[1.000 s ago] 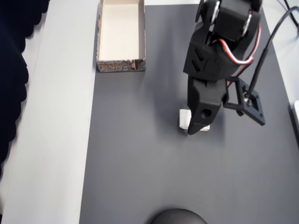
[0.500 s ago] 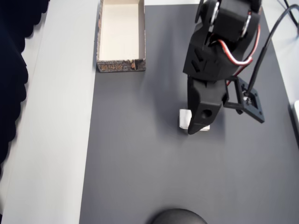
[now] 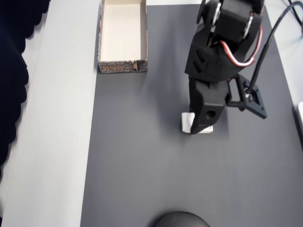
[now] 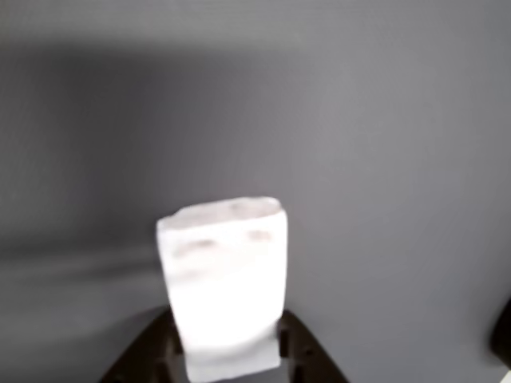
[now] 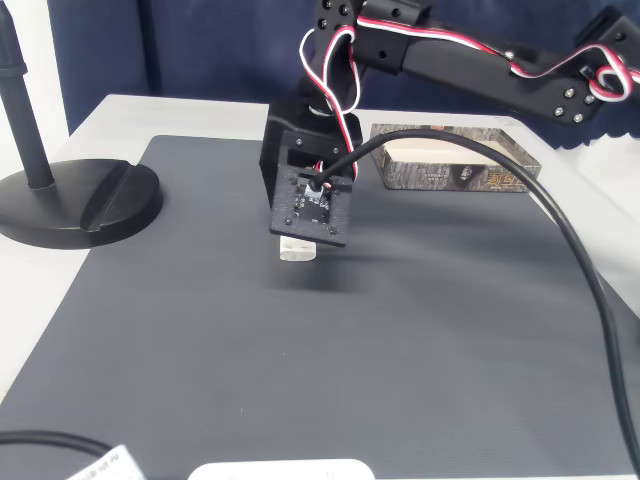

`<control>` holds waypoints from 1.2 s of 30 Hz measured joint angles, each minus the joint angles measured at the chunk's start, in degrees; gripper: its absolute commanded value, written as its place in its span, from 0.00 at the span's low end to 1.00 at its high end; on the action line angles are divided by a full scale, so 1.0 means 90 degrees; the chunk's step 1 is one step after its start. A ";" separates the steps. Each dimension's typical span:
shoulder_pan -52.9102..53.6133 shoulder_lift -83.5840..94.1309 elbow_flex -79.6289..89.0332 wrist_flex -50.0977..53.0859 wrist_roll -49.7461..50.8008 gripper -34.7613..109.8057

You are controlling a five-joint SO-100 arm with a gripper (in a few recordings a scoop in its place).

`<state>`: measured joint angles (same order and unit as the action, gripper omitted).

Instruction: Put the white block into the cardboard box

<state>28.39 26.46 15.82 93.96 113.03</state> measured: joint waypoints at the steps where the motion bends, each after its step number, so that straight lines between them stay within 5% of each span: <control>1: 0.0000 0.0000 0.0000 0.0000 0.0000 0.25; 36: 0.0078 0.0781 0.0947 -0.0020 -0.0303 0.23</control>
<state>29.09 33.49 24.35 93.78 110.30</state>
